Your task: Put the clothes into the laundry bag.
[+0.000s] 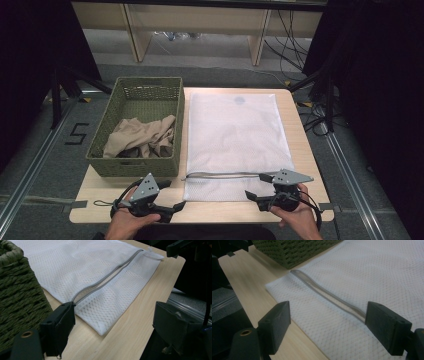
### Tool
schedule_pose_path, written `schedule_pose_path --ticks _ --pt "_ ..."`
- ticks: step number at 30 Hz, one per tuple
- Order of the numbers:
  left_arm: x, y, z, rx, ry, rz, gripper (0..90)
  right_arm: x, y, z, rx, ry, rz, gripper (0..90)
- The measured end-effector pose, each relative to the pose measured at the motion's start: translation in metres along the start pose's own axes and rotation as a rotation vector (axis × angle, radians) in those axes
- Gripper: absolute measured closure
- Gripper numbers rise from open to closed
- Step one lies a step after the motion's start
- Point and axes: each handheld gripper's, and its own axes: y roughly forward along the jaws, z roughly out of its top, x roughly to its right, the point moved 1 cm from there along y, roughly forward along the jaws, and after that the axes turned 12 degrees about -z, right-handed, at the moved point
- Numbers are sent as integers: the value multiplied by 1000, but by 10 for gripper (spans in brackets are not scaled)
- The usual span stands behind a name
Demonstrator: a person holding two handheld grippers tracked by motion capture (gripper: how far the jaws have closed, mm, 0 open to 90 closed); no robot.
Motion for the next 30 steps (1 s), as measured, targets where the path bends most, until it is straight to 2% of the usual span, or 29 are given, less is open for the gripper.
schedule_pose_path --ticks 2,3,5,8,10,13,14,15,16,18,20,22,24,26,28,30 --pt "-1 1 0 2 15 -9 176 -1 0 0 -8 13 5 219" --pt "0 1 0 8 -5 -9 176 -1 0 0 -5 10 2 219" --pt "-1 0 0 -10 25 -8 176 0 0 0 3 -3 1 219" --pt "-1 1 0 -9 23 -9 176 -1 1 0 -10 -1 16 219" --pt "-1 1 0 -9 23 -8 176 0 2 0 3 -8 12 220" --pt "-1 1 0 -8 19 -7 164 3 1 1 -23 -21 14 221" --pt "-2 1 0 -27 27 0 164 5 0 1 -12 -25 -27 221" --pt "0 3 -1 4 -10 -11 164 8 1 1 -11 -24 -36 220" --pt "0 3 -1 -2 -8 -8 164 17 0 1 -21 -23 -64 217" --pt "0 3 -1 -10 3 -4 164 20 0 1 -35 -25 -68 212" --pt "-2 4 -1 -17 14 -11 164 27 2 0 -52 -37 -99 211" --pt "-2 3 -1 -40 14 3 164 33 2 1 -81 -67 -141 205" --pt "-3 5 -1 -31 18 -6 164 40 4 1 -89 -93 -176 205" --pt "-3 5 -2 -42 0 -2 164 47 7 0 -105 -118 -199 203" --pt "-3 6 -1 -38 6 -7 164 50 11 -2 -135 -128 -211 201" --pt "-2 6 -1 -44 3 2 164 50 16 -4 -192 -147 -228 201"
